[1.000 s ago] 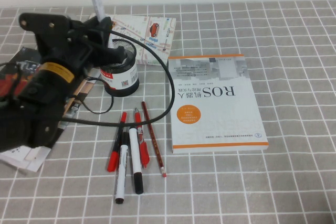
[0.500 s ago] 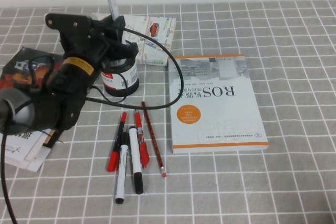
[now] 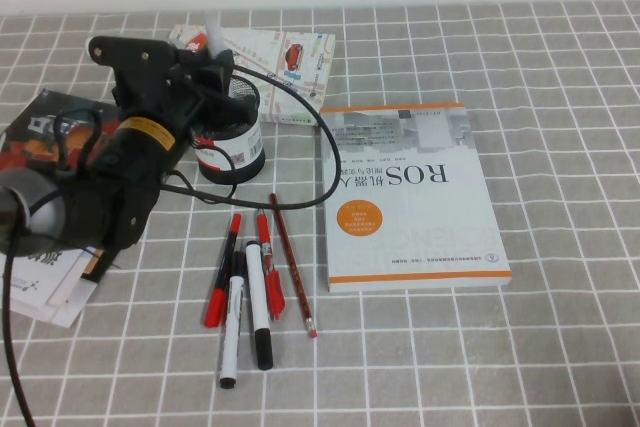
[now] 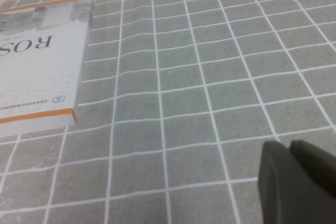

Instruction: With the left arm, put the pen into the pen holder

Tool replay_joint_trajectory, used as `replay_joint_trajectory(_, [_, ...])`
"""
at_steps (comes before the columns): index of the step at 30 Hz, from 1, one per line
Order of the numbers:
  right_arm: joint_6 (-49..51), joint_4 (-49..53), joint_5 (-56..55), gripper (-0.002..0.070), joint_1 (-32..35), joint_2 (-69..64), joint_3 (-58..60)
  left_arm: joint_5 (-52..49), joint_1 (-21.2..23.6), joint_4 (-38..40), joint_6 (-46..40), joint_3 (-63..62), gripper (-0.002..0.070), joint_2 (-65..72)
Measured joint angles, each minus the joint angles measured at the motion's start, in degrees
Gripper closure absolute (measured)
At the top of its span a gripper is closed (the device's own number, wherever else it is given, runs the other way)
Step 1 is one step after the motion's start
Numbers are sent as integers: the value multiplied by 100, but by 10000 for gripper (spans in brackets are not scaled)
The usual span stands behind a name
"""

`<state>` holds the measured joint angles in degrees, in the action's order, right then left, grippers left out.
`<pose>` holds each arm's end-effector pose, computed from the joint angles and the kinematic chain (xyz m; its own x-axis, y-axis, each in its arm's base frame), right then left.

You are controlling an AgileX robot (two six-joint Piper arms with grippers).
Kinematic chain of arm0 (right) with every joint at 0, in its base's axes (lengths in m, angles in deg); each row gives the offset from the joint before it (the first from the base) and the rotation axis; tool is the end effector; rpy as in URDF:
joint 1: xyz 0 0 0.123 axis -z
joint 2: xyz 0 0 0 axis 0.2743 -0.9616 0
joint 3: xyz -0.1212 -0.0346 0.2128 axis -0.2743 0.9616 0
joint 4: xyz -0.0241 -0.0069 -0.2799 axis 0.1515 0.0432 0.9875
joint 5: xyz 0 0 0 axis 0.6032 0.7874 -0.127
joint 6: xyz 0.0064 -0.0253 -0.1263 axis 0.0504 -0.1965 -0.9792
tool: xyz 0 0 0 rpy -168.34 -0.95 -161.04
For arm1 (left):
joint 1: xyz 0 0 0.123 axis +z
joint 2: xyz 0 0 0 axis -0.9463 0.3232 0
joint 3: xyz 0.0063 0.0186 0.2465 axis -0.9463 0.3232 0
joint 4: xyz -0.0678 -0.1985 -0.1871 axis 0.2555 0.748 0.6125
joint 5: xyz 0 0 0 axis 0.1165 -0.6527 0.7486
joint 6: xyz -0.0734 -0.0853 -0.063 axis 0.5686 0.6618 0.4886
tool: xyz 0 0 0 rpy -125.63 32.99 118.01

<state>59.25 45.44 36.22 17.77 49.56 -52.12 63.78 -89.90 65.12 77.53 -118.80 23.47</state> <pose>0.1575 0.0017 0.1556 -0.3201 0.2014 -0.9257 0.0439 0.9792 0.1979 0.4234 -0.1538 0.1423 -0.0787 -0.0386 -0.9961 0.3865 0.9199 -0.0662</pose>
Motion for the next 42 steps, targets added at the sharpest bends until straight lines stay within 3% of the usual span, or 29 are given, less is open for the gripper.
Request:
replay_joint_trajectory(14, [0,0,0,691,0,0,0,-369,19,0,-34,0,454,-198])
replay_joint_trajectory(17, [0,0,0,691,0,0,0,-891,-70,-12,-70,0,504,-709])
replay_joint_trajectory(20, [0,0,0,691,0,0,0,-1527,-166,-135,-89,0,613,-1379])
replay_joint_trajectory(22, [0,0,0,691,0,0,0,-2168,-206,-208,-89,0,650,-1874])
replay_joint_trajectory(27, [0,0,0,691,0,0,0,-3677,-231,-239,-89,116,672,-3035])
replay_joint_trajectory(42, [0,0,0,691,0,0,0,-3993,-231,-243,778,2955,675,-6664])
